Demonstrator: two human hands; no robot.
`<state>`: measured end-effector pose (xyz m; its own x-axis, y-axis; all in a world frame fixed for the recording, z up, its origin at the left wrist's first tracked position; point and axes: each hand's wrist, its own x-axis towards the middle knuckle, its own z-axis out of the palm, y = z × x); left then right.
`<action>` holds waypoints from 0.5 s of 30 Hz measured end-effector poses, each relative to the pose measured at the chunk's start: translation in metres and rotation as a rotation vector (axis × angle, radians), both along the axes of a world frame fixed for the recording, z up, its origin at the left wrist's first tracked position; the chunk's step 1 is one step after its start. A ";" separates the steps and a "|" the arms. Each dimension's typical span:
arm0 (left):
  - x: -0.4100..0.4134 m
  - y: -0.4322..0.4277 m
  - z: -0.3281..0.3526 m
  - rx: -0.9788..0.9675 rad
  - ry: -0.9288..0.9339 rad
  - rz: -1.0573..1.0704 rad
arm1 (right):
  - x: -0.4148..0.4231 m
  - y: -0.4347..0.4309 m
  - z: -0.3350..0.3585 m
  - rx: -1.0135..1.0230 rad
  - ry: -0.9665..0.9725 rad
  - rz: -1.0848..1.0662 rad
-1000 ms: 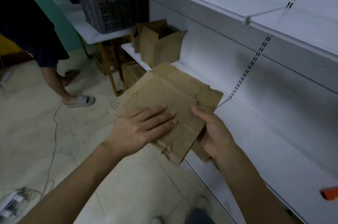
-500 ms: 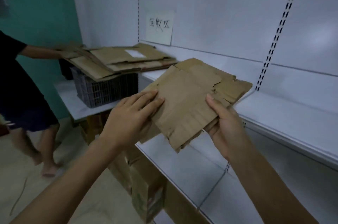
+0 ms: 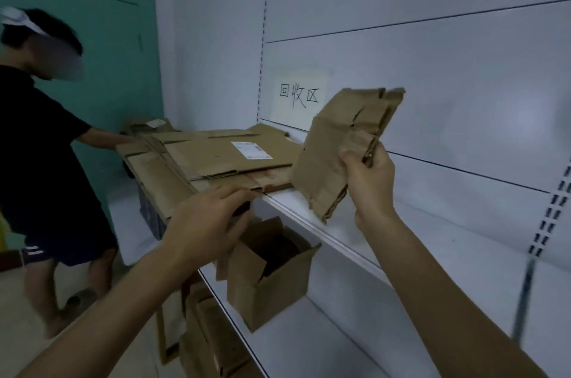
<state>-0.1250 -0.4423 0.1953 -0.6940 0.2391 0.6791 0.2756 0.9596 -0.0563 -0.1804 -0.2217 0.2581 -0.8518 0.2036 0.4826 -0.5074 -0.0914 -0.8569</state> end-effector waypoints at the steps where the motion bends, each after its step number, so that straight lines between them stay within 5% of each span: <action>1: -0.006 -0.010 0.001 0.026 -0.016 0.008 | -0.013 -0.008 0.003 0.065 0.033 -0.045; 6: -0.041 -0.053 0.007 0.086 -0.076 0.003 | -0.066 -0.059 0.018 0.487 0.265 -0.285; 12: -0.065 -0.103 0.025 0.114 -0.020 -0.126 | -0.142 -0.131 0.021 0.578 0.355 -0.521; 15: -0.074 -0.124 0.031 0.066 -0.030 -0.166 | -0.191 -0.164 0.010 1.044 0.253 -0.465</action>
